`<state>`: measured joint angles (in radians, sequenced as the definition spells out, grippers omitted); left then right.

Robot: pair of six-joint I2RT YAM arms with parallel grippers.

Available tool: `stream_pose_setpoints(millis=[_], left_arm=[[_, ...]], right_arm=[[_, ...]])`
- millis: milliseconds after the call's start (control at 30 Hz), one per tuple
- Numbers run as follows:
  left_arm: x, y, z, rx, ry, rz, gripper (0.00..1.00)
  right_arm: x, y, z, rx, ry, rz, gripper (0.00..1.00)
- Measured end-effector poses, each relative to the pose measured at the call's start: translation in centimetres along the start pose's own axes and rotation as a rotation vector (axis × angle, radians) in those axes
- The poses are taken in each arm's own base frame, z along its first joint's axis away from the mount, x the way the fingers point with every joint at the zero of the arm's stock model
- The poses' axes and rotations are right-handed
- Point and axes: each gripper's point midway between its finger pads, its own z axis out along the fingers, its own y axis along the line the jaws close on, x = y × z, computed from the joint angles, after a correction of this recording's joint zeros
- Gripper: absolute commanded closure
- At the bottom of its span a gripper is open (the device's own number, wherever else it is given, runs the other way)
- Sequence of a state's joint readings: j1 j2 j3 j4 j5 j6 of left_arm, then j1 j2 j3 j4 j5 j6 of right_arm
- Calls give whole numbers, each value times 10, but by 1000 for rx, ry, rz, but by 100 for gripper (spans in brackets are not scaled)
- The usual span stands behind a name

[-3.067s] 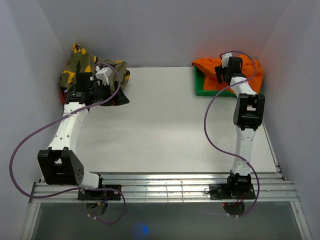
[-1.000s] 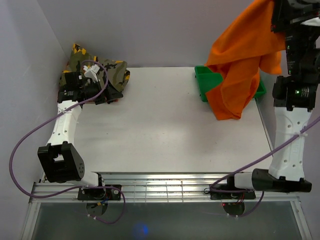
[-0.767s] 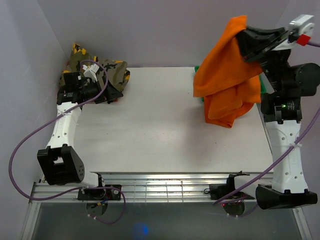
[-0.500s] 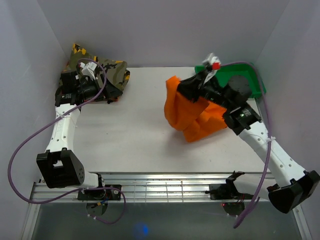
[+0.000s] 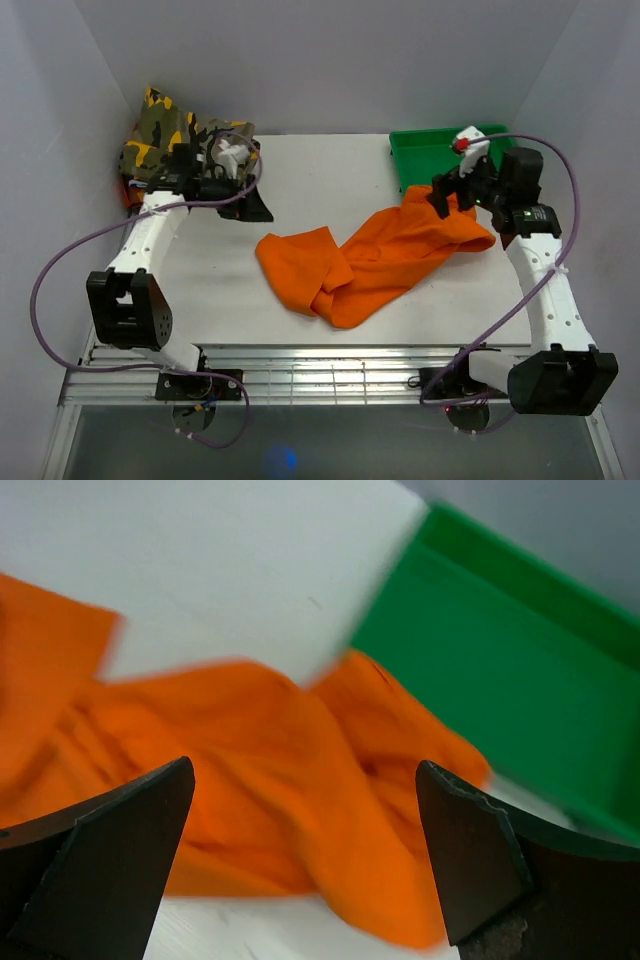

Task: Fold and stack the trousers
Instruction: Move the trousers to the center of the board, then flatten the trousers out

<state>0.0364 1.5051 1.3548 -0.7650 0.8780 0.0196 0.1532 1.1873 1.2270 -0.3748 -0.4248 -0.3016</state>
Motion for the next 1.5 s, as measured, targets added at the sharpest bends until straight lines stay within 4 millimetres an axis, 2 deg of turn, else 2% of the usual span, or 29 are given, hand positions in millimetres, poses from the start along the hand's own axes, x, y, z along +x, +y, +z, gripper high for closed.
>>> stream_pose_setpoints(millis=[100, 133, 167, 267, 333, 400, 500, 633, 733, 767, 800, 833, 867, 900, 933, 1033, 1167, 1233, 1333, 1400, 1500], left_arm=[[45, -26, 47, 49, 210, 148, 2], [63, -36, 61, 69, 284, 192, 2], [75, -43, 71, 78, 340, 224, 2], [95, -52, 97, 64, 454, 314, 2], [102, -54, 111, 37, 488, 357, 2], [112, -54, 124, 1, 523, 394, 2], [129, -56, 141, -31, 568, 433, 2], [147, -59, 157, -52, 604, 455, 2], [162, -53, 168, -81, 628, 459, 2], [167, -50, 171, -91, 639, 457, 2], [173, -46, 174, -102, 651, 452, 2], [176, -44, 176, -111, 660, 449, 20], [182, -38, 183, -130, 671, 444, 36], [180, -35, 185, -148, 664, 447, 36], [179, -34, 186, -161, 659, 441, 45], [175, -22, 183, -202, 647, 419, 100], [161, 3, 168, -229, 615, 329, 100], [147, 27, 152, -271, 580, 262, 100], [121, 60, 116, -347, 501, 181, 100], [100, 78, 84, -400, 433, 141, 100], [74, 94, 38, -470, 331, 118, 100]], right_arm=[[78, -80, -42, 211, 195, -35, 2], [112, -103, -56, 260, 285, -11, 1], [143, -120, -68, 285, 373, 23, 0], [205, -148, -85, 295, 533, 136, 0], [232, -163, -89, 290, 597, 209, 4], [250, -173, -88, 282, 628, 259, 4], [262, -176, -81, 261, 633, 301, 5], [263, -173, -69, 224, 600, 333, 13], [264, -170, -58, 189, 574, 340, 33], [263, -168, -54, 175, 565, 341, 50], [262, -166, -51, 162, 555, 343, 59], [260, -164, -48, 146, 543, 338, 92], [256, -161, -44, 128, 527, 338, 92], [254, -157, -41, 109, 520, 335, 92], [252, -155, -40, 93, 515, 330, 92], [244, -148, -38, 52, 491, 316, 92], [212, -128, -46, -4, 430, 273, 92], [186, -113, -51, -33, 381, 231, 92], [144, -80, -57, -94, 300, 163, 92], [117, -55, -59, -143, 246, 109, 92], [84, -15, -58, -219, 188, 12, 92]])
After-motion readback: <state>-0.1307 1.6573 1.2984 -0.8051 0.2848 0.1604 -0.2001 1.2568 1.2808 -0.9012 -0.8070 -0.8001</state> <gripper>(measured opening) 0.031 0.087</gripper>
